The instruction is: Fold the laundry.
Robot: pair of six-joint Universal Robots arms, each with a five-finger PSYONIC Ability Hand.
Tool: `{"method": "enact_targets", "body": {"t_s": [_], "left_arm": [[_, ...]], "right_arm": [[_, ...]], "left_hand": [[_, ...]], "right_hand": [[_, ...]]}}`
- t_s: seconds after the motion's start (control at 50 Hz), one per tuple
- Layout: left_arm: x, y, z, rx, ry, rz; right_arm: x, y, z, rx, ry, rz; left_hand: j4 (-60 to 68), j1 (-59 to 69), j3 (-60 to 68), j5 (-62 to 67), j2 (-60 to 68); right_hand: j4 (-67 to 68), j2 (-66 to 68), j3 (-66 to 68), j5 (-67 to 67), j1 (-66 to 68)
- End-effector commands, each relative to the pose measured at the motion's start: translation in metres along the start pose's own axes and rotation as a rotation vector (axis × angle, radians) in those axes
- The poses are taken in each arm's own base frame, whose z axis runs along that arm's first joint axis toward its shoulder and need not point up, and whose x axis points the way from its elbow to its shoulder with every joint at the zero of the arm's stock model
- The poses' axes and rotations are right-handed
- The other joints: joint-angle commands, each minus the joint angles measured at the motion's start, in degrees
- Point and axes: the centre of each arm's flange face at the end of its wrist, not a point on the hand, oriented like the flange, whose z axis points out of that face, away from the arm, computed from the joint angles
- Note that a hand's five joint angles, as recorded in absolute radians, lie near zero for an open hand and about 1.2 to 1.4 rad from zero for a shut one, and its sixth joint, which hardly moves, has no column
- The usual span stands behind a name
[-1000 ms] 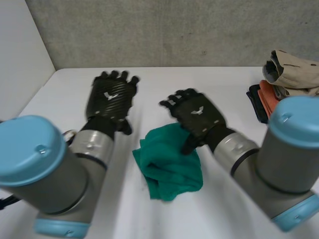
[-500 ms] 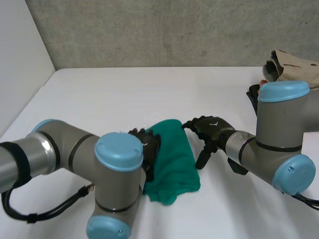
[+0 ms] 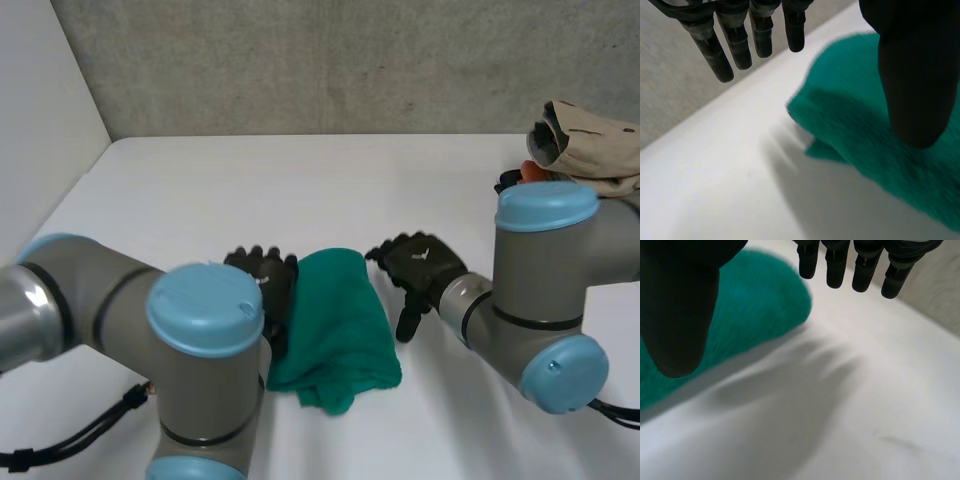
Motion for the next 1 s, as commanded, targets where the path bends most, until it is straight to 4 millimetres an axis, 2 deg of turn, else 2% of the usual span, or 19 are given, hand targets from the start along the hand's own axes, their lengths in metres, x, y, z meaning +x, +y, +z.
{"method": "enact_targets", "body": {"t_s": [0.02,0.1,0.26,0.3,0.4,0.48,0.54,0.6,0.62,0.66,0.7,0.78,0.84,0.9,1.0], "left_arm": [[-0.015,-0.03,0.005,0.085,0.008,-0.047],[-0.019,-0.026,0.015,0.073,0.061,-0.045],[-0.009,0.01,0.027,-0.051,0.143,-0.013],[-0.007,0.014,0.027,-0.062,0.145,-0.009],[-0.005,0.02,0.027,-0.087,0.144,0.001],[-0.007,0.02,0.024,-0.094,0.128,0.005],[-0.011,0.013,0.023,-0.077,0.105,0.0],[-0.018,-0.008,0.018,-0.019,0.086,-0.018],[-0.022,-0.021,0.014,0.018,0.079,-0.026],[-0.026,-0.031,0.012,0.049,0.073,-0.031],[-0.03,-0.045,0.009,0.092,0.073,-0.035],[-0.032,-0.063,0.008,0.152,0.098,-0.042],[-0.028,-0.07,0.008,0.176,0.159,-0.041],[-0.023,-0.08,0.007,0.206,0.27,-0.038],[-0.019,-0.093,0.003,0.224,0.425,-0.037]], "right_arm": [[0.004,-0.029,-0.021,0.087,0.031,0.037],[-0.005,-0.026,-0.019,0.077,-0.001,0.111],[-0.016,0.011,0.003,-0.036,-0.036,0.151],[-0.017,0.019,0.006,-0.058,-0.033,0.143],[-0.014,0.024,0.008,-0.071,-0.027,0.088],[-0.013,0.02,0.005,-0.058,-0.024,0.033],[-0.012,0.014,0.002,-0.039,-0.019,-0.006],[-0.013,-0.001,-0.008,0.012,-0.013,-0.042],[-0.013,-0.005,-0.012,0.024,-0.012,-0.05],[-0.013,-0.013,-0.02,0.062,-0.002,-0.063],[-0.014,-0.014,-0.025,0.083,0.004,-0.071],[-0.027,-0.005,-0.037,0.115,-0.012,-0.095],[-0.048,0.012,-0.045,0.13,-0.051,-0.12],[-0.068,0.028,-0.05,0.17,-0.078,-0.145],[-0.086,0.04,-0.051,0.225,-0.095,-0.171]], "left_hand": [[-0.6,-0.2,-1.3,-0.2,-0.6],[-0.6,-0.2,-1.3,-0.2,-0.6],[-0.4,-0.1,-1.1,0.0,-0.4],[-0.4,-0.1,-1.1,0.0,-0.4],[0.6,1.0,-0.1,1.0,0.6],[1.1,1.5,0.4,1.5,1.1],[1.1,1.5,0.4,1.5,1.1],[0.7,1.1,0.0,1.2,0.7],[0.6,1.0,-0.1,1.0,0.6],[0.2,0.6,-0.5,0.7,0.2],[-0.4,-0.1,-1.1,0.0,-0.4],[-0.8,-0.4,-1.5,-0.3,-0.8],[-0.9,-0.6,-1.6,-0.5,-0.9],[-0.6,-0.2,-1.3,-0.2,-0.6],[-0.8,-0.4,-1.5,-0.3,-0.8]], "right_hand": [[-2.2,-2.0,-2.0,-2.8,-2.3],[-2.2,-2.0,-2.0,-2.8,-2.3],[-2.2,-2.0,-2.0,-2.8,-2.3],[-2.2,-2.0,-2.0,-2.8,-2.3],[-2.2,-2.0,-2.0,-2.8,-2.3],[-2.2,-2.0,-2.0,-2.8,-2.3],[-2.2,-2.0,-2.0,-2.8,-2.3],[-2.2,-2.0,-2.0,-2.8,-2.3],[-2.2,-2.0,-2.0,-2.8,-2.3],[-2.2,-2.0,-2.0,-2.8,-2.3],[-2.2,-2.0,-2.0,-2.8,-2.3],[-2.2,-2.0,-2.0,-2.8,-2.3],[-2.2,-2.0,-2.0,-2.8,-2.3],[-2.2,-2.0,-2.0,-2.8,-2.3],[-2.2,-2.0,-2.0,-2.8,-2.3]]}}
